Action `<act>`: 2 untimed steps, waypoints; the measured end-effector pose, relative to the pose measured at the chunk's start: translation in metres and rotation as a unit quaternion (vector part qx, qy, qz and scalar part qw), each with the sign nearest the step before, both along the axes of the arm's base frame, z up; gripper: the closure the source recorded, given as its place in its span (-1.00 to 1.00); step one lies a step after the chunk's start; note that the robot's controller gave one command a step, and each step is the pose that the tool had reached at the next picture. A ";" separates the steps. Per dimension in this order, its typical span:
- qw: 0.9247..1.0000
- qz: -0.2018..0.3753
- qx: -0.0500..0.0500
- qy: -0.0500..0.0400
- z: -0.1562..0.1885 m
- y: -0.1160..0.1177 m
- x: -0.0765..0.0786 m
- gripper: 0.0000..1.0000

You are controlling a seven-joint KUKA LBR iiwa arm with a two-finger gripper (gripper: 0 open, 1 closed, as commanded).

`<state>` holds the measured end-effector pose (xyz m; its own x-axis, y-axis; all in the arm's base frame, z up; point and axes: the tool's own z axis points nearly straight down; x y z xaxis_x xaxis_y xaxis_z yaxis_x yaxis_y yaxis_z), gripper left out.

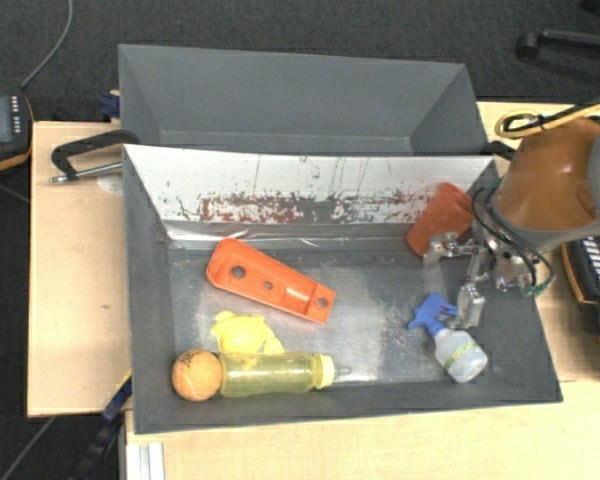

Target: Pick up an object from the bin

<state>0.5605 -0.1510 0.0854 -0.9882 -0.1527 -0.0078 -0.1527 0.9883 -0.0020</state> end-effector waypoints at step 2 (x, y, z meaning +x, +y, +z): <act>0.982 -0.189 0.002 -0.001 -0.011 0.010 -0.026 1.00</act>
Offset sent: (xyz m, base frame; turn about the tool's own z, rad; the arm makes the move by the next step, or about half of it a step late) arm 0.0000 0.0000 0.0000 0.0000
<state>0.5349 -0.1412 0.0747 -0.9741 0.2259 -0.0096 0.2258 0.9742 0.0021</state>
